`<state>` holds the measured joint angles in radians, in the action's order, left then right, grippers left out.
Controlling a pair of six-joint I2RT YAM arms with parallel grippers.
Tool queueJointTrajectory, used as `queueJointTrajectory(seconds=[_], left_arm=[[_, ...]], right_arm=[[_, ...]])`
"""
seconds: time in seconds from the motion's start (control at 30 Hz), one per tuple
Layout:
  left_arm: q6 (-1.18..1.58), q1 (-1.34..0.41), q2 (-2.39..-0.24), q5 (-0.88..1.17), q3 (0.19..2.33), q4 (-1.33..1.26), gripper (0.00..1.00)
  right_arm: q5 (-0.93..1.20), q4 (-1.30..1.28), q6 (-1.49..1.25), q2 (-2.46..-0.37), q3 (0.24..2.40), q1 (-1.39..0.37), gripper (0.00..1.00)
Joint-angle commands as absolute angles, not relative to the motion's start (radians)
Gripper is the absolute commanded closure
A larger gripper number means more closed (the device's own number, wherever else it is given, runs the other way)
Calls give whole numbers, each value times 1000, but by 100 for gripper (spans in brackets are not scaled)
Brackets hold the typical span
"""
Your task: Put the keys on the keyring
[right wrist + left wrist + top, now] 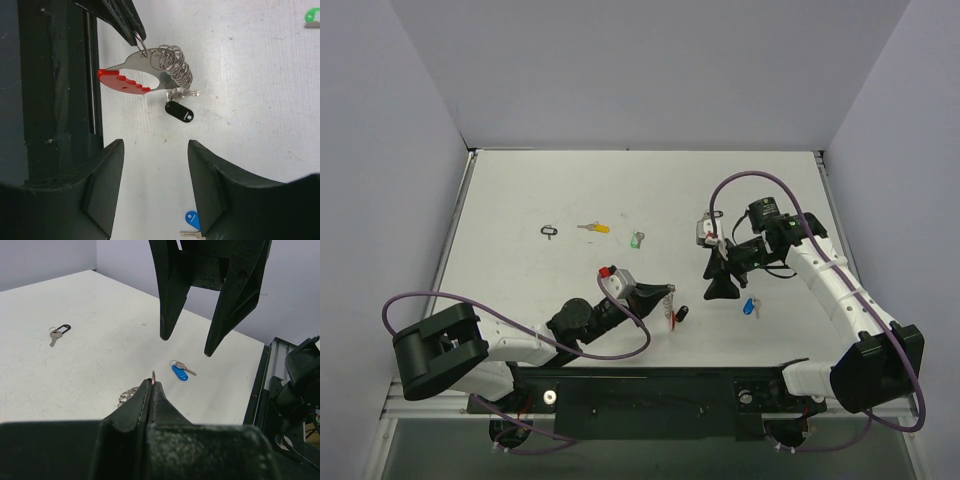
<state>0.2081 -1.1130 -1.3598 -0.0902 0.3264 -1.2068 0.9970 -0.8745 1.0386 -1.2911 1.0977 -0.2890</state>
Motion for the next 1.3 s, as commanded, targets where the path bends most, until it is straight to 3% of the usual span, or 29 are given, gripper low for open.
queueJointTrajectory(seconds=[0.0,0.17,0.33,0.67,1.27], left_arm=[[230,-1118,-1335,-110,327,-1315,100],[238,-1118,-1333,-118,318,-1322,100],[238,-1118,-1328,-132,307,-1342,100],[216,-1118,-1341,-127,304,-1387,100],[225,-1118,-1413,-89,324,-1485,100]], right_arm=[[950,-879,985,-1285,1160,-308,51],[913,-877,979,-1282,1204,-337,50],[1037,-864,1025,-1293,1181,-359,50],[1069,-887,1135,-1324,1177,-442,50],[1078,-882,1101,-1436,1244,-505,60]])
